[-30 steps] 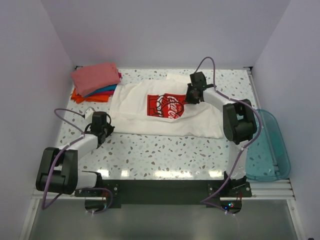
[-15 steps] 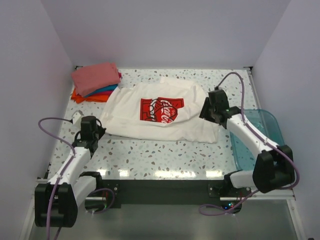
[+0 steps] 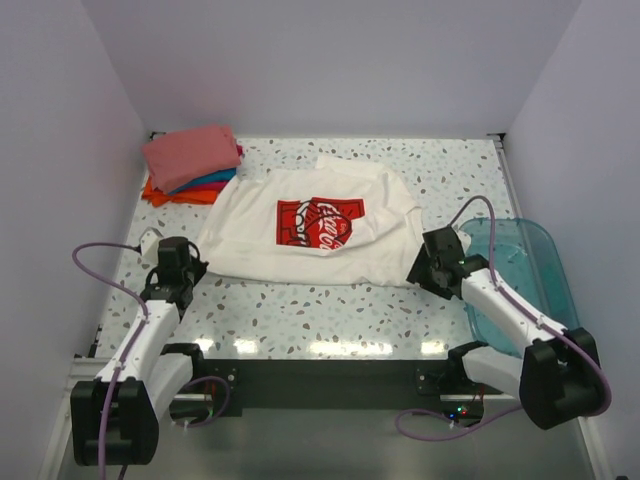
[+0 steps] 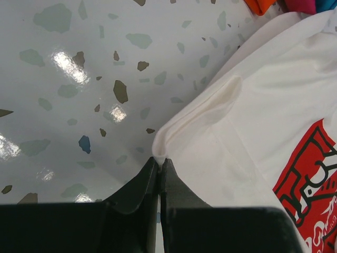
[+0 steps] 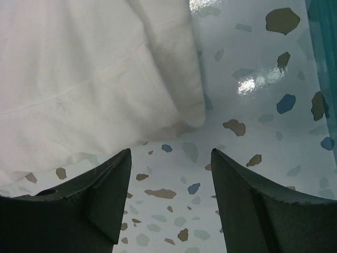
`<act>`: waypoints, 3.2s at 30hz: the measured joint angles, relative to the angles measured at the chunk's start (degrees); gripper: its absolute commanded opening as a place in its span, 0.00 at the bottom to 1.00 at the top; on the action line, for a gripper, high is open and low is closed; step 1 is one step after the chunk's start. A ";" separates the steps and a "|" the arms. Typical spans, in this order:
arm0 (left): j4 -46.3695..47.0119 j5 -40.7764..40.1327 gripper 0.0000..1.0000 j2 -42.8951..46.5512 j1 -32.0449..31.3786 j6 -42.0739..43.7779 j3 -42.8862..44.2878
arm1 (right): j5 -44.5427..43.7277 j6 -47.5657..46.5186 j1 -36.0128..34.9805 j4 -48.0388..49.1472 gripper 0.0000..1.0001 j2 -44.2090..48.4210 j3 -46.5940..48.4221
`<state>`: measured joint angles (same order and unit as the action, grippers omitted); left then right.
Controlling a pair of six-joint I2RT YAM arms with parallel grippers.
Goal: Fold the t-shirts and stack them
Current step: Fold the tshirt
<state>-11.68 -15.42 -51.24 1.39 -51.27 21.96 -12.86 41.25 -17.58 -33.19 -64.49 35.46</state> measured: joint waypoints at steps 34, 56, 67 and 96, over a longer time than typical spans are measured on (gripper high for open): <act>-13.84 3.30 0.00 10.82 0.13 7.96 31.52 | -3.89 -7.19 7.10 -14.36 0.00 16.13 41.35; -2.62 24.02 0.00 -43.91 0.79 9.09 75.52 | 6.45 -12.61 14.62 -8.50 0.00 -34.93 81.07; 2.10 32.15 0.00 -48.15 3.82 8.98 91.73 | 6.64 -11.78 19.17 -4.66 0.00 -24.81 85.24; -3.65 11.80 0.00 4.98 3.89 0.26 -1.09 | 18.84 -4.55 19.10 -13.38 0.00 18.58 -0.37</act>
<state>-15.33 -3.62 -46.26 5.28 -51.00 20.86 5.98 36.71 1.52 -46.57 -45.91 35.09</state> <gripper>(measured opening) 0.070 0.034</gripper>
